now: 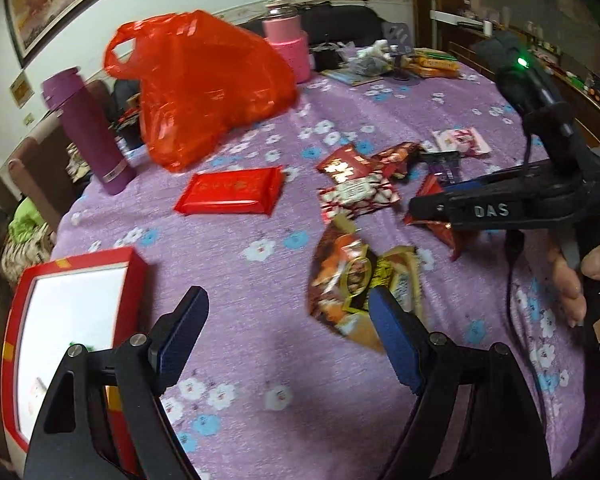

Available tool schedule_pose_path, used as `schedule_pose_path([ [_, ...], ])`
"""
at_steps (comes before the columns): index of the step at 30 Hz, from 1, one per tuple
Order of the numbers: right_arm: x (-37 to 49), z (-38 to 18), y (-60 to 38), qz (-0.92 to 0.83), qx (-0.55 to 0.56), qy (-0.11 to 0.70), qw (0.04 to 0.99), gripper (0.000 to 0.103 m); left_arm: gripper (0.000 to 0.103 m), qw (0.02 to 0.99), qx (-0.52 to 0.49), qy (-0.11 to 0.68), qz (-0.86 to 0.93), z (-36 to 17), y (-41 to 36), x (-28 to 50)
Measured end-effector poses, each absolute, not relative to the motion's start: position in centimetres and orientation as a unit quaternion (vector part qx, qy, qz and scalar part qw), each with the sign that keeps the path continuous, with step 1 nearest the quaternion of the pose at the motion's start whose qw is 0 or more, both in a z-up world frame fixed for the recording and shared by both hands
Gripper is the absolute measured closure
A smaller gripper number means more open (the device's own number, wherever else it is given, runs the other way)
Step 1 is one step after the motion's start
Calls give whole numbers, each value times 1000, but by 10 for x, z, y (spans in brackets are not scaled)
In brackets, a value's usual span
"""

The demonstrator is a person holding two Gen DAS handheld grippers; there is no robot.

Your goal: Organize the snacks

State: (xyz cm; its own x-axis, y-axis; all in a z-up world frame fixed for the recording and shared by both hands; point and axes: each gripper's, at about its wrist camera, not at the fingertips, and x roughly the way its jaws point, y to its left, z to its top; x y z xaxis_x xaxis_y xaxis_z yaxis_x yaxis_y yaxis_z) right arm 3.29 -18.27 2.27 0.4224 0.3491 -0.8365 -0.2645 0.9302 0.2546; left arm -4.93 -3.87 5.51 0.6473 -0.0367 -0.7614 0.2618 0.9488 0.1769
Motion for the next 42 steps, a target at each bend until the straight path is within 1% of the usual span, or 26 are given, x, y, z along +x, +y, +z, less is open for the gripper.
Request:
schedule_pose_path([
  [1, 33, 22, -186, 182, 47, 507, 841, 73, 21, 896, 141, 411, -90, 54, -42, -48],
  [2, 34, 22, -191, 183, 58, 511, 838, 79, 21, 895, 146, 411, -93, 52, -46, -46],
  [4, 35, 25, -203, 184, 87, 509, 836, 81, 21, 893, 145, 414, -96, 48, -50, -41],
  [8, 39, 34, -225, 193, 157, 495, 833, 81, 21, 888, 108, 431, -116, 40, -53, -27],
  [12, 44, 32, -239, 208, 215, 494, 817, 81, 21, 886, 94, 435, -133, 32, -58, -21],
  [17, 45, 34, -242, 217, 242, 482, 814, 81, 21, 879, 68, 442, -165, 27, -63, -21],
  [18, 45, 34, -242, 215, 244, 482, 814, 81, 23, 879, 66, 441, -169, 26, -64, -20],
  [19, 45, 34, -243, 214, 249, 482, 812, 81, 31, 878, 68, 443, -168, 23, -65, -19],
  [20, 45, 33, -243, 214, 252, 484, 810, 81, 37, 876, 69, 447, -166, 22, -64, -19],
  [24, 46, 31, -242, 217, 254, 486, 808, 81, 41, 877, 56, 446, -171, 20, -60, -21],
  [25, 46, 30, -241, 217, 253, 489, 806, 81, 43, 878, 61, 443, -170, 20, -61, -22],
  [26, 46, 29, -240, 217, 251, 490, 806, 81, 48, 880, 68, 439, -168, 20, -62, -25],
  [29, 47, 27, -235, 222, 244, 497, 803, 81, 54, 886, 74, 429, -158, 22, -60, -30],
  [33, 47, 22, -223, 222, 214, 515, 800, 77, 58, 889, 60, 432, -141, 24, -46, -31],
  [36, 47, 17, -212, 219, 177, 536, 796, 75, 62, 892, 47, 430, -130, 30, -31, -33],
  [37, 46, 18, -211, 218, 170, 537, 797, 71, 63, 893, 48, 429, -126, 31, -28, -34],
  [38, 44, 20, -209, 218, 157, 535, 801, 60, 63, 895, 52, 426, -118, 32, -25, -35],
  [40, 40, 22, -203, 212, 126, 535, 808, 50, 63, 900, 65, 421, -97, 33, -20, -36],
  [42, 34, 22, -192, 214, 84, 536, 812, 50, 63, 900, 65, 421, -93, 32, -15, -36],
])
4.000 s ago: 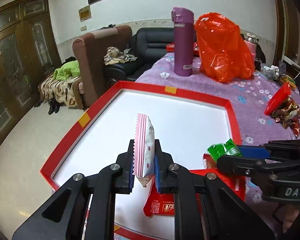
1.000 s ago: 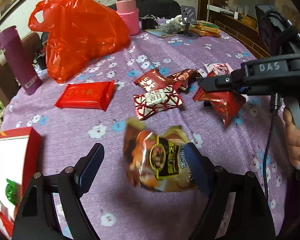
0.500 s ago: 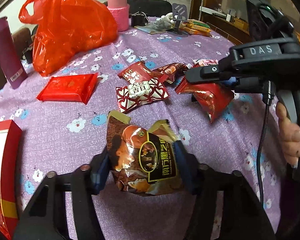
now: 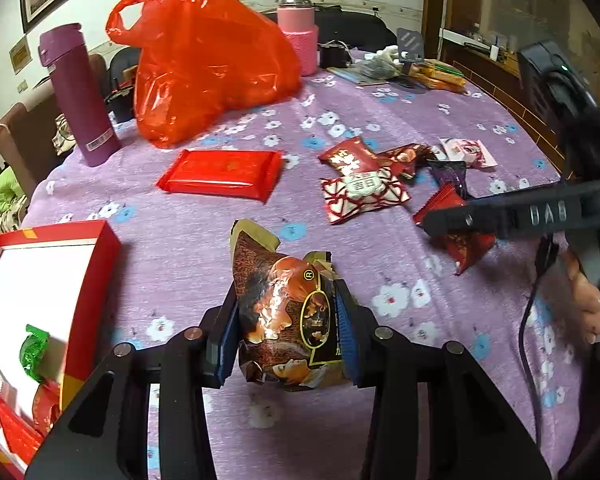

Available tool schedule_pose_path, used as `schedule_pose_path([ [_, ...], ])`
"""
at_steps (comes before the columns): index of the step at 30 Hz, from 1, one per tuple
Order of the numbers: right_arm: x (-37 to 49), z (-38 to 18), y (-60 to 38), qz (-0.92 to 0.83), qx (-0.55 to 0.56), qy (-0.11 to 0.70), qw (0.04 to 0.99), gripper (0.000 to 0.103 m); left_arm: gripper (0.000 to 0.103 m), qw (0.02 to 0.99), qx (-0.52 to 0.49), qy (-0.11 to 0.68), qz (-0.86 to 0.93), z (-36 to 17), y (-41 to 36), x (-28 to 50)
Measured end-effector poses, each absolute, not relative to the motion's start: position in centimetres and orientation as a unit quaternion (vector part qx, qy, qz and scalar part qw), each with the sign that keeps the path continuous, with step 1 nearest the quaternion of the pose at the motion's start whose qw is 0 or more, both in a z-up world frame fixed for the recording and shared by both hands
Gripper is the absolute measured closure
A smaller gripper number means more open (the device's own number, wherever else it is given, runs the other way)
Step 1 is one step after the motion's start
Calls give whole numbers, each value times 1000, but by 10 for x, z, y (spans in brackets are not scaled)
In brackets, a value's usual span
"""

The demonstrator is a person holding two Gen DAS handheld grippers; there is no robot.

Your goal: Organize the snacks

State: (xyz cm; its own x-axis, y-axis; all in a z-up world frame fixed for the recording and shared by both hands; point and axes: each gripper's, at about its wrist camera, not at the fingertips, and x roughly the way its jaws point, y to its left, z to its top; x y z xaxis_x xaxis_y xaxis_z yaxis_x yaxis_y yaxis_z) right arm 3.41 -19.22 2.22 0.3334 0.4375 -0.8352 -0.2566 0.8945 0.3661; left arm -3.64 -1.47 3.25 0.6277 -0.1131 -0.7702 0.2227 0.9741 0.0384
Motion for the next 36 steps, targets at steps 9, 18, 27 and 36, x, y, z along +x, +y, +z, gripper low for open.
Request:
schedule_pose_path([
  [9, 19, 22, -175, 193, -19, 512, 837, 65, 60, 898, 76, 422, -94, 27, -21, -35],
  [18, 24, 42, -195, 223, 84, 476, 846, 68, 61, 902, 76, 413, -104, 25, -25, -37],
  [27, 34, 51, -215, 230, 182, 445, 846, 68, 69, 908, 91, 392, -113, 35, -35, -45],
  [36, 33, 56, -227, 226, 220, 427, 848, 68, 70, 916, 111, 364, -125, 54, -46, -60],
])
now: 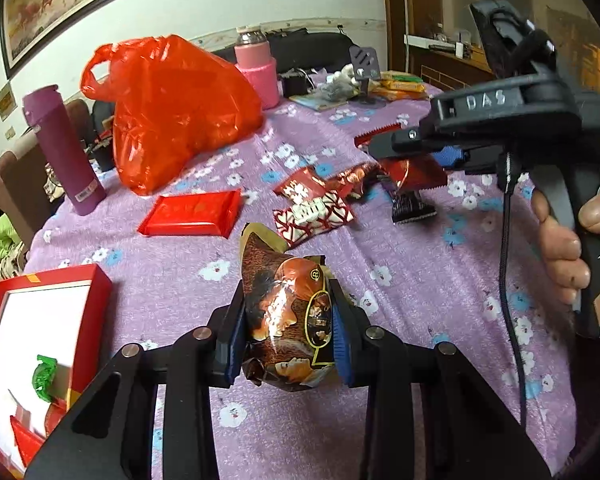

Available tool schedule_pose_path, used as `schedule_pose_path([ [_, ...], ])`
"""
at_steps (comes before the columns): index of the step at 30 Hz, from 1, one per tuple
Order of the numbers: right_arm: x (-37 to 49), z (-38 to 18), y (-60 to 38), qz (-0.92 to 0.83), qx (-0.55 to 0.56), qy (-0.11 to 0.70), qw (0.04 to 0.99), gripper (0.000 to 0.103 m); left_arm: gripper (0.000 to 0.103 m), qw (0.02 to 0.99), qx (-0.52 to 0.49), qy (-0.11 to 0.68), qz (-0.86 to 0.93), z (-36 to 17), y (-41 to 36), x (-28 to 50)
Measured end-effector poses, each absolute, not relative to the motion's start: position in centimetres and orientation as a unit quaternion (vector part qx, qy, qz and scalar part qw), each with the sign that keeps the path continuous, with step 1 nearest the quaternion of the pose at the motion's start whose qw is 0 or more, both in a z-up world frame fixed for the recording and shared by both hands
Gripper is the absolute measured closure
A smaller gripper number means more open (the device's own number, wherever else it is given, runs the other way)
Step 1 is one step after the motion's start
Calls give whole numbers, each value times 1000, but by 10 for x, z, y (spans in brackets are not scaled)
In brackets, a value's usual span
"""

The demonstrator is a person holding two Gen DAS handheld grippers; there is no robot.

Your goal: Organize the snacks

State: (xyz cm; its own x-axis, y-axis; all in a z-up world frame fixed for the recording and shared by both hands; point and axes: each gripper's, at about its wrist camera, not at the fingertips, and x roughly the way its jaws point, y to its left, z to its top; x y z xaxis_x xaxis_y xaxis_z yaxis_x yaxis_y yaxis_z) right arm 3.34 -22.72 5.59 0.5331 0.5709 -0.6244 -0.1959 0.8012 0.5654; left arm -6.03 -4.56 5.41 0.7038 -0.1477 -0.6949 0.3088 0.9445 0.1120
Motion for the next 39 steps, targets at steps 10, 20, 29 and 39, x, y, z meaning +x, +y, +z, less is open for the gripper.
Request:
schedule_pose_path([
  [10, 29, 58, -232, 226, 231, 404, 856, 68, 70, 934, 74, 336, -96, 81, -6, -88],
  [20, 27, 55, -241, 200, 250, 347, 881, 68, 70, 962, 18, 268, -40, 125, 82, -127],
  [29, 24, 87, -167, 260, 247, 347, 867, 69, 70, 975, -15, 208, 71, 148, 177, -156],
  [39, 32, 109, 15, 466, 286, 359, 757, 69, 70, 965, -23, 209, 155, 141, 227, -174],
])
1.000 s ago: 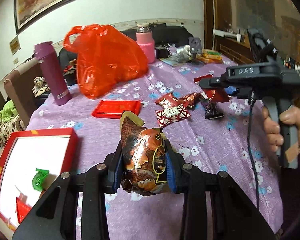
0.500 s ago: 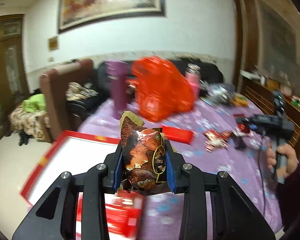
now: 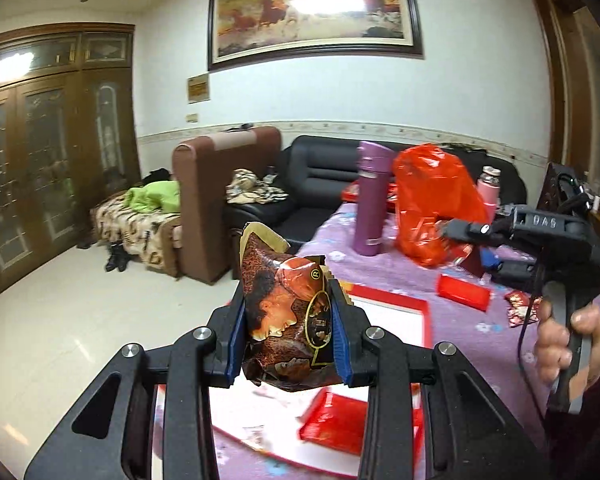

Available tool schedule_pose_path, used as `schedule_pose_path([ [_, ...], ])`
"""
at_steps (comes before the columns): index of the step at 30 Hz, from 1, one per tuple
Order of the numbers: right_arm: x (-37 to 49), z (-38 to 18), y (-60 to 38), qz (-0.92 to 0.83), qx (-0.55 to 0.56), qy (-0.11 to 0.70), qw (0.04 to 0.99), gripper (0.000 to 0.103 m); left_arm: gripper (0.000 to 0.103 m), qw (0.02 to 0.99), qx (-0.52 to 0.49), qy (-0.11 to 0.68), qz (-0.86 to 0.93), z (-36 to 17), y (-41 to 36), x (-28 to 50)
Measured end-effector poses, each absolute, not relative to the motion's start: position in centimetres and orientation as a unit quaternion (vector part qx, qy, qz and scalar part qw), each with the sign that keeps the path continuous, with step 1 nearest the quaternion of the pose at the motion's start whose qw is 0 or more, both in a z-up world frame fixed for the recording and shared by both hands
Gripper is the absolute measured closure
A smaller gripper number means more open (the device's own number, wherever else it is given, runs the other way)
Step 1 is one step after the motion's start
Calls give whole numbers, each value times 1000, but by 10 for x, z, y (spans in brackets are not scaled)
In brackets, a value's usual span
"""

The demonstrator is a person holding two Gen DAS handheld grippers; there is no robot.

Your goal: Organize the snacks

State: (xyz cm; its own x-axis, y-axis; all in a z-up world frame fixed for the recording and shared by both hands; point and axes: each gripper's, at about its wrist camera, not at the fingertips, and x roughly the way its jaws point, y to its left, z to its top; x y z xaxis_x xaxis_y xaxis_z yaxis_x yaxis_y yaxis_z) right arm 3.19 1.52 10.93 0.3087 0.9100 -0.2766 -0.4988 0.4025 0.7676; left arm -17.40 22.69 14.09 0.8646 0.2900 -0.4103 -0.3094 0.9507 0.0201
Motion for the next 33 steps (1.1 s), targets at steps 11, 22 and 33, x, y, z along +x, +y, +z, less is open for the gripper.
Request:
schedule_pose_path([
  [11, 28, 44, 77, 501, 263, 449, 692, 69, 70, 949, -28, 250, 192, 115, 235, -151],
  [22, 24, 39, 81, 499, 246, 462, 691, 69, 69, 937, -28, 290, 192, 92, 238, -137],
  [33, 8, 33, 114, 506, 178, 478, 696, 69, 69, 927, -14, 326, 187, 74, 229, -129],
])
